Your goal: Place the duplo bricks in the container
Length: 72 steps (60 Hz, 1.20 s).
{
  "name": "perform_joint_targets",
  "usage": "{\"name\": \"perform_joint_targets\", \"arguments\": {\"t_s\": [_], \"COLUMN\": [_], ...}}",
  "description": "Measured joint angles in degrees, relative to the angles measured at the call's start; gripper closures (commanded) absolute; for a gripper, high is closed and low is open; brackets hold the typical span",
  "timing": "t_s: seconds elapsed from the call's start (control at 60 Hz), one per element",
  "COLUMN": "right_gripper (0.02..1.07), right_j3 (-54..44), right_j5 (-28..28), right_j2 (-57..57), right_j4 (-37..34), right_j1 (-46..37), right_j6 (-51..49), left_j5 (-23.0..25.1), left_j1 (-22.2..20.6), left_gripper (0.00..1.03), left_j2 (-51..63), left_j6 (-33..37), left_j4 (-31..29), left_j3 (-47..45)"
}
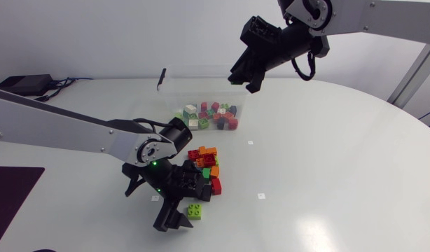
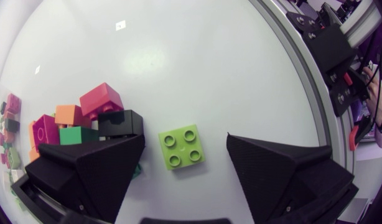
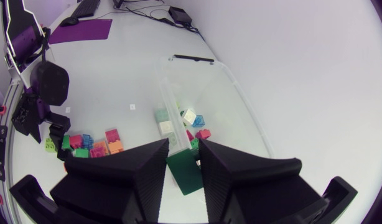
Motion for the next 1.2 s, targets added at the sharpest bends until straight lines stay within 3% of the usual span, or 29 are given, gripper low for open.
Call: {"name": "perform_joint_targets", "arguments": {"t_s": [0.383,0.85,1.1,1.2], "right_gripper": [0.9,0.9,0.88,0.66], "right_j3": [4.9,15.9,27.3,30.5], "right_j5": [-0.2,-0.1,0.2,0.8], "right_j2": [1.5,8.9,20.0,23.7], "right_j4": [0.5,6.9,6.5,5.8], "right_j1": [-0.9,-1.1,-1.1,-1.0], "right_j6": [2.4,10.9,14.1,15.2], "left_j5": [-0.4,-2.5,-2.5,-2.5], "left_j1": [0.0,-0.5,2.7,4.7], "left_gripper": [0.74,0.76,0.76,0.76], "left_j2": [0.8,-1.9,-10.2,-12.8], "left_j6": [-4.5,-7.2,-7.2,-7.2], "left_j4": [-0.3,-0.7,-4.8,-6.1], "left_j3": [0.5,-1.9,-2.2,-1.8]}}
